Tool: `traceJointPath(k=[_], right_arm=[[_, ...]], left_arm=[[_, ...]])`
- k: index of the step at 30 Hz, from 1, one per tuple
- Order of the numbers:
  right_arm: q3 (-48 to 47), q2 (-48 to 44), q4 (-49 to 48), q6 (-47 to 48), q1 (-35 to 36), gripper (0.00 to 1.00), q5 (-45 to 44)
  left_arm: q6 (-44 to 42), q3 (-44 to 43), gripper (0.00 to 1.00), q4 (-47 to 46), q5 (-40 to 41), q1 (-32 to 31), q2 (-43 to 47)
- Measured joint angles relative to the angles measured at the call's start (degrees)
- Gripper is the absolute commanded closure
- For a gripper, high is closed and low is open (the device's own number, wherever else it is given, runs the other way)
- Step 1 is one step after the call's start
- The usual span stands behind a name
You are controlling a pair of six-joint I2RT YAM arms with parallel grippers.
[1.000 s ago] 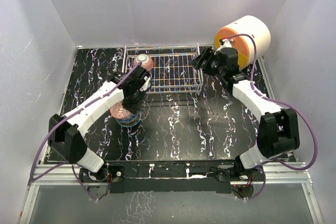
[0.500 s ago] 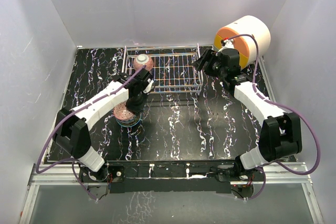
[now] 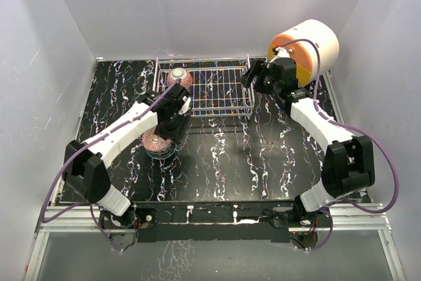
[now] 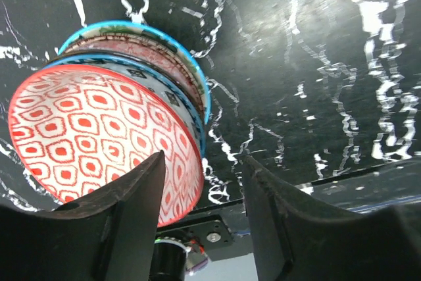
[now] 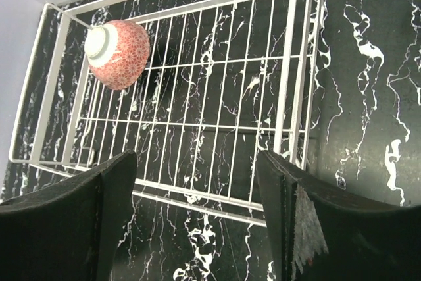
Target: Unload the bowls from the dish rack
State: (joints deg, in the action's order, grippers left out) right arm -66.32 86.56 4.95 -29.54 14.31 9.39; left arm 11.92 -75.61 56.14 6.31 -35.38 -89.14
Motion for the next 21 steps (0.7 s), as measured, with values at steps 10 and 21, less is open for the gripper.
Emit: traceJointPath(k=[10,21], right_arm=[[-15.56,13.16,2.97,5.09,9.49,0.19,-6.6],[-45.09,39.71,5.18,12.15,17.27,0.1,-10.64]], left_arm=[[3.43,-4.52,0.28,-7.93,-10.29,5.16,13.33],[17.68,12.39,0.03,-29.62,-36.13,32.04,25.97]])
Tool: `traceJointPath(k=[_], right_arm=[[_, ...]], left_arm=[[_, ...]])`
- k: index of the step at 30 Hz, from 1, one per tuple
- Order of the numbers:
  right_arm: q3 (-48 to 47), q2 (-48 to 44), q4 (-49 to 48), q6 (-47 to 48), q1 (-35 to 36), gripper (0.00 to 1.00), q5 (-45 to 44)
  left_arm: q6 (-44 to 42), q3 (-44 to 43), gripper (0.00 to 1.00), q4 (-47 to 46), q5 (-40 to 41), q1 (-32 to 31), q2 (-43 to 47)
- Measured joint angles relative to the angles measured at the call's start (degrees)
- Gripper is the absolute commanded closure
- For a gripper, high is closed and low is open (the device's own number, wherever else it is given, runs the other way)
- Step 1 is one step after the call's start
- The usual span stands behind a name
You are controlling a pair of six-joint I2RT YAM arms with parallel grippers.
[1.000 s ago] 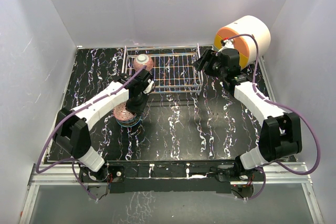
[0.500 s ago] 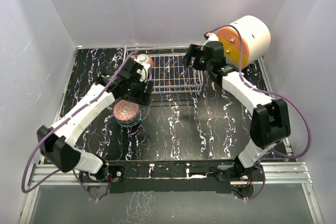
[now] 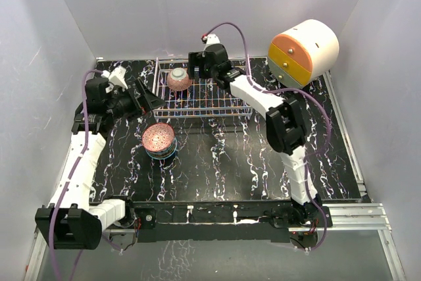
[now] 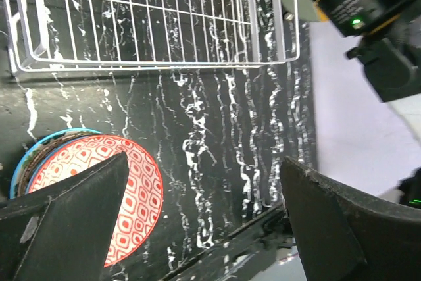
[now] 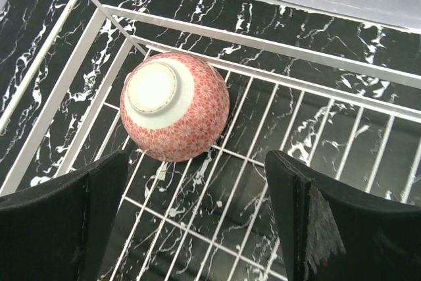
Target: Unload the bowls from the dish rack
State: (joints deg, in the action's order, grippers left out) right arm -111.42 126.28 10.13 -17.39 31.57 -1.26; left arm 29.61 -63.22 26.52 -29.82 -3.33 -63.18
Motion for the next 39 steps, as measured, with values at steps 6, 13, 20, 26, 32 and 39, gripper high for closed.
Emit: traceJointPath(k=[6,13,20,26,32,39], right_arm=[[-8.55,8.37,0.02,3.85,2.32,0.09,-0.79],[-11.67,12.55,-3.04,8.13,4.44,0.11,-1.22],[-17.88,17.7,-4.48,9.81,5.49,0.11,-1.27],[-21.24,21.31,-5.88,10.03,5.44,0.13,-1.77],[-21.35,22.95,-7.37,10.58,5.4,0.32,-2.69],[-21.18,22.95,-9.22,11.78,5.4,0.5,-2.45]], left_arm=[[5.9,6.43,0.03,-7.13,-10.49,6.36,0.24],[6.67,9.03,0.03,-9.57,-13.57,7.02,1.49],[6.67,11.54,0.03,-10.21,-14.36,7.02,1.9],[6.6,12.96,0.03,-10.16,-14.45,7.02,1.97],[6.36,12.98,0.03,-9.99,-14.4,7.02,1.99],[6.14,12.98,0.03,-9.81,-14.38,7.02,1.97]])
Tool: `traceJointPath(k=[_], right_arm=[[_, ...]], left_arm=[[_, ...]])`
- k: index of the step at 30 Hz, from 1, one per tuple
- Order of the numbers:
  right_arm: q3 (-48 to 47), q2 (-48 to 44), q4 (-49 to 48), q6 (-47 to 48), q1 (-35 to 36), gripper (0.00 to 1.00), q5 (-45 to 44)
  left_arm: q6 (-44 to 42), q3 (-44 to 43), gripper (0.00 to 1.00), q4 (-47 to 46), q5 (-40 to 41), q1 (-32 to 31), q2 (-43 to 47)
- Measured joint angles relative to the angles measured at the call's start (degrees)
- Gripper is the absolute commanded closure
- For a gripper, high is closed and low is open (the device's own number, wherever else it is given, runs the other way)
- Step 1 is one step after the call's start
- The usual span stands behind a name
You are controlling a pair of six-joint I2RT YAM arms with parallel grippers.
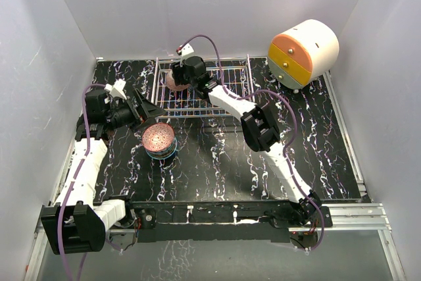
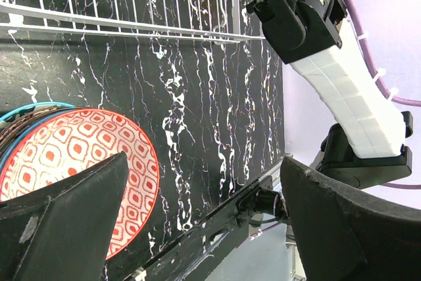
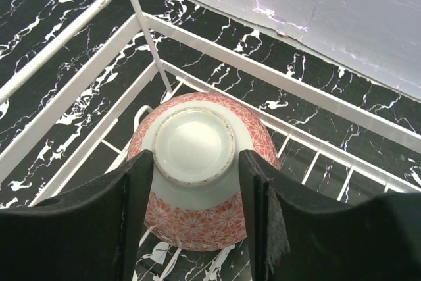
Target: Unload the bowls from the dish rack
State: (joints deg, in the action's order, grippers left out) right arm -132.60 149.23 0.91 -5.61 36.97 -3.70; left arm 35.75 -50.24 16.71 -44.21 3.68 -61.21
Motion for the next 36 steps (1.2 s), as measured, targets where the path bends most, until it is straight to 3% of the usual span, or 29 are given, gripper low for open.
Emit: traceJointPath(k=[4,7,9,16,21,27,36], right_arm=[[0.28,0.0,-1.6,1.07,0.15,0.5,0.63],[0.28,0.0,-1.7,1.2,0.13,0.33,0.92],[0.28,0.02,-2.14,1.22,0.11,0.29,1.01],[-0.52,0.98,-4.39,1.38,-0.17,0.28,1.05],[-1.25,3.61,-7.39,0.79,-0.35,0.37,1.53],[-1.09,3.72,-9.4,1.25,-0.28,0.57,1.95],[3.43,1.77,-12.85,3.02,-0.24,0.64,1.6]], left_arm=[[-0.17,0.0,0.03,0.07,0.02,0.0,-0.11],[-0.33,0.02,0.03,0.24,0.04,0.0,-0.11],[-0.42,0.13,0.03,0.24,0.04,0.0,-0.11],[-1.01,0.5,0.03,0.98,0.07,0.0,-0.13],[-1.73,0.55,0.03,1.77,0.33,0.0,-0.22],[-2.1,1.11,0.03,1.73,0.39,0.0,-0.26],[-2.1,1.62,0.03,1.7,0.5,0.0,-0.66]])
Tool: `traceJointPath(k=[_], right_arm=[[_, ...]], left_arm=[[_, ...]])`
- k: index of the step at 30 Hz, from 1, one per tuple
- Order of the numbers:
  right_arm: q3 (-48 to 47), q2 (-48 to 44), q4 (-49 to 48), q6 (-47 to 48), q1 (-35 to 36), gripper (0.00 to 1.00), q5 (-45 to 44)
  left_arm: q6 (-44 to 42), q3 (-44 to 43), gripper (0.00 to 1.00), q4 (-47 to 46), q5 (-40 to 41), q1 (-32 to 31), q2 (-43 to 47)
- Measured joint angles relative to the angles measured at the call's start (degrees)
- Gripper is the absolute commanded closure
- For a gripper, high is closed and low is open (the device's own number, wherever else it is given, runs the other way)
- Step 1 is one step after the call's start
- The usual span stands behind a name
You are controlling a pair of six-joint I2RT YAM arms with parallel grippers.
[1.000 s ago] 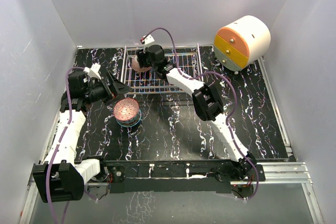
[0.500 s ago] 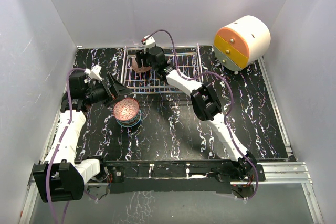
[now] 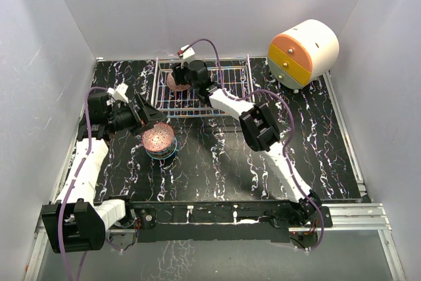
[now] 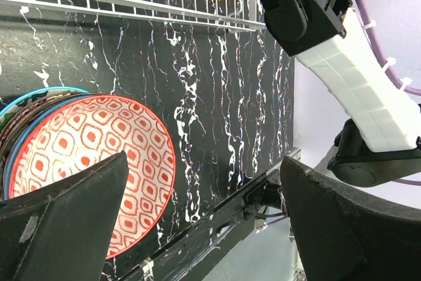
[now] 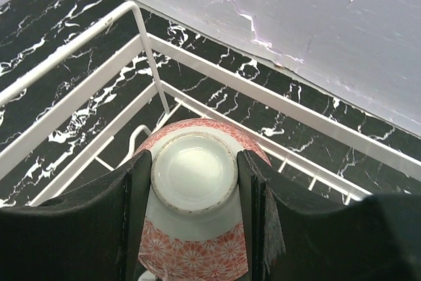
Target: Unload the bowls from the dish rack
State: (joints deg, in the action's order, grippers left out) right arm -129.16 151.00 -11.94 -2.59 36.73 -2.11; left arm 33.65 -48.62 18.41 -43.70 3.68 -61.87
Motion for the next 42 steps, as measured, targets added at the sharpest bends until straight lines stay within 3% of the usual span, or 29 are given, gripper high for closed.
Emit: traceJointPath(k=[8,16,26,38,42], right_arm=[[9.42,-7.37,1.46,1.01,0.0,0.65,-2.01],[21.55,-20.44,1.64,0.33,-0.09,0.67,-3.08],[35.74,-38.77,-2.56,-6.93,-0.13,0.68,-0.33],[53.72,-53.72,-9.01,-20.81,-0.22,0.68,12.17],[57.16,-57.05,-13.44,-26.25,-0.2,0.68,15.21]], left_arm=[[1.31,1.07,0.03,-1.64,-0.15,0.0,0.15],[6.56,1.66,0.03,-8.28,1.92,0.0,1.31],[21.0,2.73,0.03,-31.04,3.78,-1.05,-4.04],[34.77,8.59,0.04,-60.59,5.53,-7.58,-8.24],[37.79,9.92,0.12,-68.89,6.05,-9.25,-8.85]])
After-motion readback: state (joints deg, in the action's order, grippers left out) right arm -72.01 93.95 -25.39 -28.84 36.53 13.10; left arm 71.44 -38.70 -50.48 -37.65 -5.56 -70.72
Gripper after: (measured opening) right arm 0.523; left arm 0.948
